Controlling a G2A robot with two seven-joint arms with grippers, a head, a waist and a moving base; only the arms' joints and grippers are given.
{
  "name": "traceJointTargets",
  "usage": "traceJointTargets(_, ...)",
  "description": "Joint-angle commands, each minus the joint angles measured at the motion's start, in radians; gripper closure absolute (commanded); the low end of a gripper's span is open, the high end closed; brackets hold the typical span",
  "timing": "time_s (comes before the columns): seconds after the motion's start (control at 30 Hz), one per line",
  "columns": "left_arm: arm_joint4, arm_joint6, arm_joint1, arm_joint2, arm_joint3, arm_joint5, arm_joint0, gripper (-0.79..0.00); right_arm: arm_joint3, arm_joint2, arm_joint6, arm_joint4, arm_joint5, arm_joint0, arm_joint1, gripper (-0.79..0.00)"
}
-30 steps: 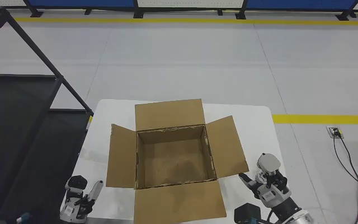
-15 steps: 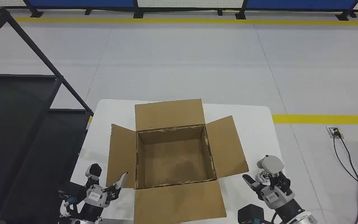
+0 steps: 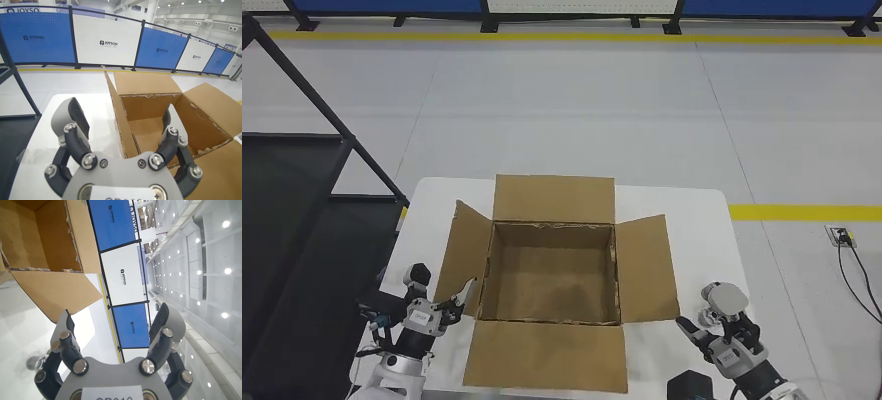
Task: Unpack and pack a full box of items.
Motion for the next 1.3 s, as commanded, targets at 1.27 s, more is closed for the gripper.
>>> traceJointTargets(1.27,-0.212,0.469,-0.023,-0.186,-0.245,0.118,0.391,-0.785,0.167,0.169,-0.05,0.448,-0.299,0.162,0.012,-0.785)
